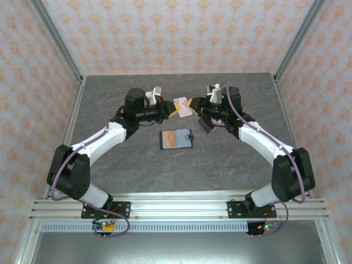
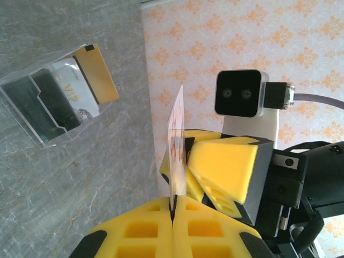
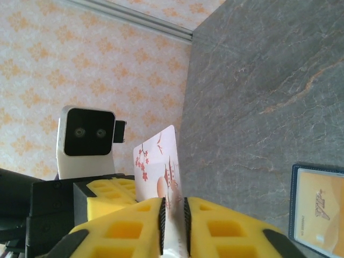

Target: Take the credit cards out of the card holder

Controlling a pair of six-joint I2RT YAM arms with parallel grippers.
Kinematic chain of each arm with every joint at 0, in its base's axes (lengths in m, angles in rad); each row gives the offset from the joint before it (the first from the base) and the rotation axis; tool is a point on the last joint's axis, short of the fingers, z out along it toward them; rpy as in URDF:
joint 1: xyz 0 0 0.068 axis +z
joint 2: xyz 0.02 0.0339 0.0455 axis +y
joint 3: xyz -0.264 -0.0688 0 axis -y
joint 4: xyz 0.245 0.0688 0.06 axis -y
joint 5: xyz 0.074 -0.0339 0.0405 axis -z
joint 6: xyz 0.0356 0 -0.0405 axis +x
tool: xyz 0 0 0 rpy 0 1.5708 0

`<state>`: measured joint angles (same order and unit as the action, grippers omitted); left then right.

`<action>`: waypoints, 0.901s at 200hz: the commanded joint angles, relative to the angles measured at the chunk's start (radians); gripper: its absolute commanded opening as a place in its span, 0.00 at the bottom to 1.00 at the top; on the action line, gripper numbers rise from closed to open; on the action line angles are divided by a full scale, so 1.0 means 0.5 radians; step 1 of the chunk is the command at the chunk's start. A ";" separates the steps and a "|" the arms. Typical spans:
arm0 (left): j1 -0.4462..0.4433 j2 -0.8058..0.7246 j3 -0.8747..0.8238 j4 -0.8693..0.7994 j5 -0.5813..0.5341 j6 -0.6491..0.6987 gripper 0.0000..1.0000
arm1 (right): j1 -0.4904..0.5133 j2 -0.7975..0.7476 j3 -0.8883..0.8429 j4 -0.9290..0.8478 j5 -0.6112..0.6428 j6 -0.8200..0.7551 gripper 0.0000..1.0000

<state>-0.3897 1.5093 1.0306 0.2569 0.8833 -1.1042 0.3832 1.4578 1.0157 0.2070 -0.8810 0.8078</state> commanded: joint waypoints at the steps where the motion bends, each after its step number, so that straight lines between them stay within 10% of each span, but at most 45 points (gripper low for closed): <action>1: -0.011 -0.018 -0.036 0.047 0.068 -0.036 0.03 | 0.022 -0.023 0.133 0.078 -0.140 -0.036 0.15; 147: -0.012 -0.012 -0.021 0.117 0.133 -0.088 0.05 | 0.020 0.124 0.213 0.085 -0.240 -0.037 0.13; 180: 0.006 -0.026 0.014 -0.160 0.041 0.064 0.25 | 0.016 0.099 0.301 -0.294 -0.070 -0.388 0.00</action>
<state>-0.3824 1.5082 1.0237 0.2764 0.9043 -1.1416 0.3798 1.5158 1.1034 0.1768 -0.9585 0.7635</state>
